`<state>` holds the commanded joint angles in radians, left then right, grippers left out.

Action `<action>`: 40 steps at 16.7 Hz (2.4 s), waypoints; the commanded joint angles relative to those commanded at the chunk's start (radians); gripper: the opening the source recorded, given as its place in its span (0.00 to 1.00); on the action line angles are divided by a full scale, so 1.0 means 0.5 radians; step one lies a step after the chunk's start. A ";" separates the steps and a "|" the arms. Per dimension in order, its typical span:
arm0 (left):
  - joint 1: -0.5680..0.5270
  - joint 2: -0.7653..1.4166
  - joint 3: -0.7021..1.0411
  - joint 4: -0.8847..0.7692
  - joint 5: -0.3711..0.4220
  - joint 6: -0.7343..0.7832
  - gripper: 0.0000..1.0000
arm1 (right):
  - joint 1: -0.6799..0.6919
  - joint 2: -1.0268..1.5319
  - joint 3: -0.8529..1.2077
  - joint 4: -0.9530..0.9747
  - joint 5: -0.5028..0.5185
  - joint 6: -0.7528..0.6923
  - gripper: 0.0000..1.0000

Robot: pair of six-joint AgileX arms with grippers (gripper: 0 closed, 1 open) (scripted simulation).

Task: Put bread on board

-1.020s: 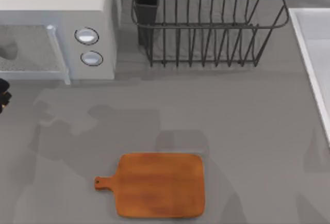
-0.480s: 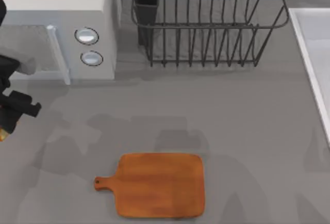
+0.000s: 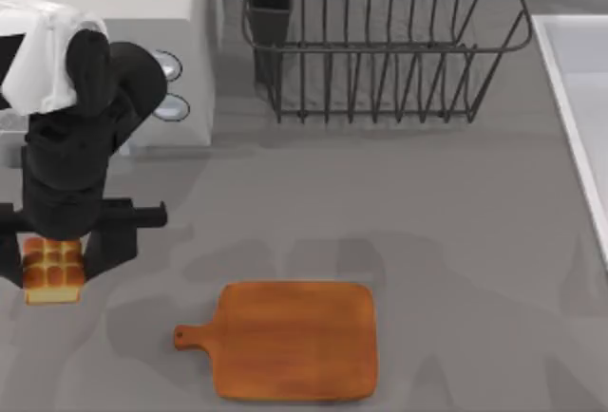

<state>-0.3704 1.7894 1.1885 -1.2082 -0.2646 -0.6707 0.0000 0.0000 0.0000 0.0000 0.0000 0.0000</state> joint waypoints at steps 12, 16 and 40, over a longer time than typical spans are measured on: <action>-0.772 0.201 0.169 -0.024 0.035 -2.580 0.00 | 0.000 0.000 0.000 0.000 0.000 0.000 1.00; -0.895 0.232 0.307 0.049 0.196 -3.122 0.00 | 0.000 0.000 0.000 0.000 0.000 0.000 1.00; -0.952 0.315 0.324 0.334 0.392 -3.533 0.00 | 0.000 0.000 0.000 0.000 0.000 0.000 1.00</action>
<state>-0.8464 1.9471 1.3506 -1.0411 -0.0687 -2.4372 0.0000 0.0000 0.0000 0.0000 0.0000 0.0000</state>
